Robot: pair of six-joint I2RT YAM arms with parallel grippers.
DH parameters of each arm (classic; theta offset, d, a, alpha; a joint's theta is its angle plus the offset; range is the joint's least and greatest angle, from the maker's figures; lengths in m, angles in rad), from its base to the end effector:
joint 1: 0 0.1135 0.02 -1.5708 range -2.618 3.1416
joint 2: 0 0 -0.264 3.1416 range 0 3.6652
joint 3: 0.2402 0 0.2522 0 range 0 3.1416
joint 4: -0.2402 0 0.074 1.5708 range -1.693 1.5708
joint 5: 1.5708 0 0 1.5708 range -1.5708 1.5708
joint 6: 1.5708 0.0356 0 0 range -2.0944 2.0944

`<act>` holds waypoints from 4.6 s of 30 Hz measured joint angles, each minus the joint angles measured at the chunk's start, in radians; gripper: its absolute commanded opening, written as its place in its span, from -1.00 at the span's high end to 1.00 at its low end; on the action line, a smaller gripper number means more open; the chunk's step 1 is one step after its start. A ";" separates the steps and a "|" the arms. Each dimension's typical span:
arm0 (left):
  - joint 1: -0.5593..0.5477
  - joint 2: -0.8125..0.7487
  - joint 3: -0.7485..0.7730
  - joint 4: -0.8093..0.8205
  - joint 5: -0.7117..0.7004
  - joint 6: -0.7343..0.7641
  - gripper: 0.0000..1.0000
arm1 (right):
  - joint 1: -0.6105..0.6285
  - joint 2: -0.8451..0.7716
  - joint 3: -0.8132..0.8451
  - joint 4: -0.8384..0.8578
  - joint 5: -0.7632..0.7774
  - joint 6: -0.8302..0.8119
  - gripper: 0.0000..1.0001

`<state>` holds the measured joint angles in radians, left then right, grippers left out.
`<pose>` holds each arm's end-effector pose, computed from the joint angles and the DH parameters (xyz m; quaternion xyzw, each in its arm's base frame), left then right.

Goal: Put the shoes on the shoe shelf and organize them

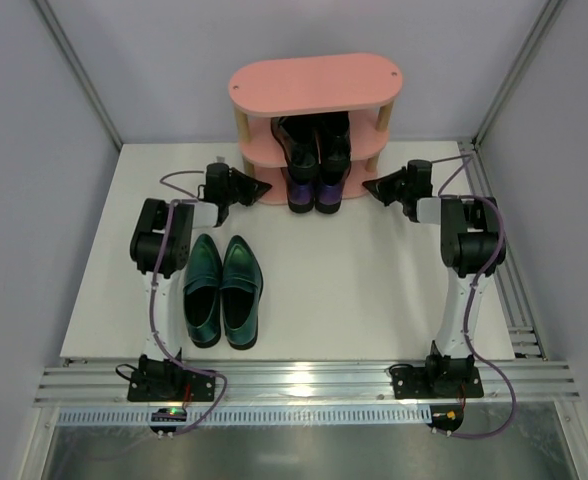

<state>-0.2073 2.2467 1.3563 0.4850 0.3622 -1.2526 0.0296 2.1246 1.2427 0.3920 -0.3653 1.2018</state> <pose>0.4715 -0.1121 0.1245 -0.3241 0.7612 -0.4730 0.3031 0.4549 0.0262 0.1366 0.3885 0.7542 0.4194 0.3231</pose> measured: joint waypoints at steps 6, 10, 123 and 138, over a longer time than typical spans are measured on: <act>-0.005 0.032 0.036 -0.019 -0.011 0.001 1.00 | 0.031 0.083 0.090 -0.031 0.020 0.000 0.92; -0.014 0.041 0.051 -0.031 -0.015 0.002 0.99 | 0.071 0.129 0.164 -0.051 0.032 -0.001 0.92; -0.102 -0.139 0.449 -0.537 -0.182 0.133 0.99 | 0.114 -0.215 0.281 -0.380 0.003 -0.318 0.92; -0.011 -0.434 0.158 -0.481 -0.183 0.253 0.51 | 0.065 -0.636 -0.050 -0.401 0.125 -0.344 0.92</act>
<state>-0.2188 1.8126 1.5146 0.0044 0.1787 -1.0000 0.0944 1.4883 1.1931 -0.0086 -0.2405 0.8574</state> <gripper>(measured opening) 0.139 0.039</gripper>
